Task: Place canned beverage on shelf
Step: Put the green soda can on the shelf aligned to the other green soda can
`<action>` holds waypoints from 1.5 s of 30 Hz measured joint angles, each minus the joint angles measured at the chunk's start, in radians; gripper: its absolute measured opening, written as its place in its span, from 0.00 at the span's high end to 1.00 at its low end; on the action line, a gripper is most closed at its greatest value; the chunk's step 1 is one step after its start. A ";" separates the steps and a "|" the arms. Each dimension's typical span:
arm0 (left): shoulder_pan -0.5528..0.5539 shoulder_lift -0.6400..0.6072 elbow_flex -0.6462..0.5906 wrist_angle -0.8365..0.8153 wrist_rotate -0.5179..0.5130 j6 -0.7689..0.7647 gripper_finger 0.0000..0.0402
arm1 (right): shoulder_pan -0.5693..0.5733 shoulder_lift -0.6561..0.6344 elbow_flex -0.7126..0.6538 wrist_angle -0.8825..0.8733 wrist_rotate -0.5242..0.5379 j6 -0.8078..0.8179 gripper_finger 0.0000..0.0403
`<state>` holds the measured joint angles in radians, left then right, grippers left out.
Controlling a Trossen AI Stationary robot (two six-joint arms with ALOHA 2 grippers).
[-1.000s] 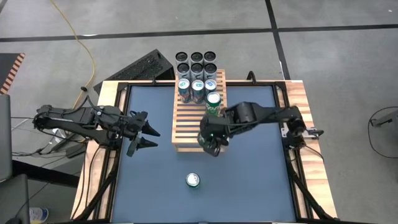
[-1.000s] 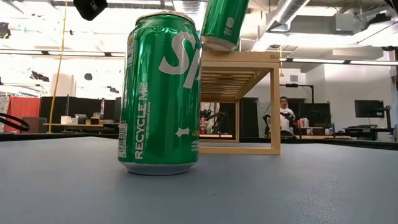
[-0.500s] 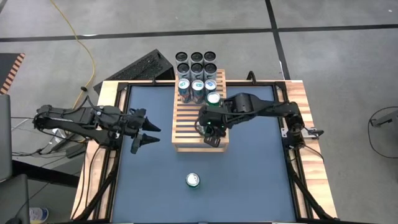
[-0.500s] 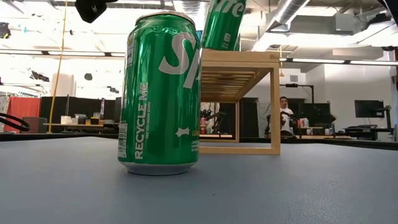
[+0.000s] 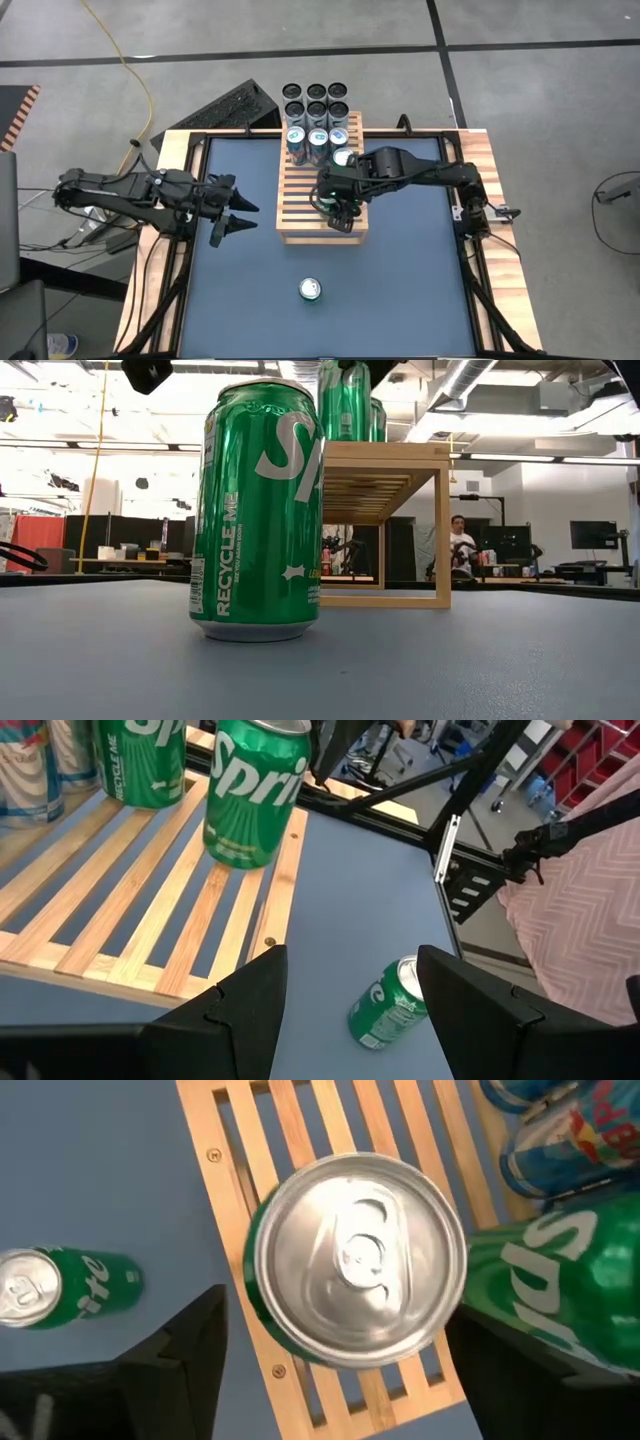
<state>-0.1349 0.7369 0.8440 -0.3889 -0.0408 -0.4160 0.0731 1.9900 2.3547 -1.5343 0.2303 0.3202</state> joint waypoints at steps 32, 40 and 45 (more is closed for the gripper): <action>0.181 0.470 0.000 0.579 -0.062 0.421 0.18 | 0.238 -0.374 0.002 -0.036 0.221 0.170 0.24; 0.205 0.576 0.000 0.693 0.055 0.393 0.18 | 0.255 -0.377 0.002 -0.036 0.219 0.090 0.24; 0.220 0.626 0.000 0.707 0.066 0.414 0.18 | 0.237 -0.377 0.002 -0.036 0.219 0.095 0.24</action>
<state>0.0846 1.3631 0.8436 0.3185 0.0254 -0.0021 0.3104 1.6127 2.3562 -1.5704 0.4496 0.4155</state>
